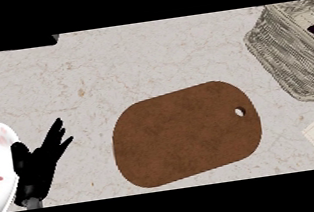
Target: Pick the eggplant from the cutting board and place it in the basket
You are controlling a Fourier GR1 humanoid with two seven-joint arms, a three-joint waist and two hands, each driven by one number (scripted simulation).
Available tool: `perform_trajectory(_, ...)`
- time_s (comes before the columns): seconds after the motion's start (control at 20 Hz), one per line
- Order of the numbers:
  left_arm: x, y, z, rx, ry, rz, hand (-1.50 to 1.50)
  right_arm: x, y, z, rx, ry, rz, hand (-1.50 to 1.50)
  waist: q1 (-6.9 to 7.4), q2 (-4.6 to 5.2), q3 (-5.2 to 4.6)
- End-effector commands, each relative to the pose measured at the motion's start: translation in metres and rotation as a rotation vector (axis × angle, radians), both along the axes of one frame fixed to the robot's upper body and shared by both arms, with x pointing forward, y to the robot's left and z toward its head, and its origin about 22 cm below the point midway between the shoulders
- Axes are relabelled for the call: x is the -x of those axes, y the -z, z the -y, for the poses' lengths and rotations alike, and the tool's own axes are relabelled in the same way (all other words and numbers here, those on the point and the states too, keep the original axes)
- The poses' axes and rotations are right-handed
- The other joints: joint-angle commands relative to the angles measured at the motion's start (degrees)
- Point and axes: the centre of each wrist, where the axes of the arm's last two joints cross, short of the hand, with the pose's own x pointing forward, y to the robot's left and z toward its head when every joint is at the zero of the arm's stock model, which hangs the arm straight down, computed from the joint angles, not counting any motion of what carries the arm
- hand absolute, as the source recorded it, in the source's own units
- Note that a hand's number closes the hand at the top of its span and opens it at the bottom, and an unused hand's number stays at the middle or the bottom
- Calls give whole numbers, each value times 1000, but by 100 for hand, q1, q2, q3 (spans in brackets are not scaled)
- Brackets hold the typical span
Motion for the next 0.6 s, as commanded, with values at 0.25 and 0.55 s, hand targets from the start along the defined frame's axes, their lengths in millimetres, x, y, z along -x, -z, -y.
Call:
perform_trajectory(0.25, 9, 24, 14, 6, -9, -136, 0, 0, 5, 23, -34, 17, 93, -150, -21, 63, -63)
perform_trajectory(0.55, 4, 14, 2, 4, -13, -120, 0, 24, -11, 58, -196, 101, 127, -150, 1, 85, -53)
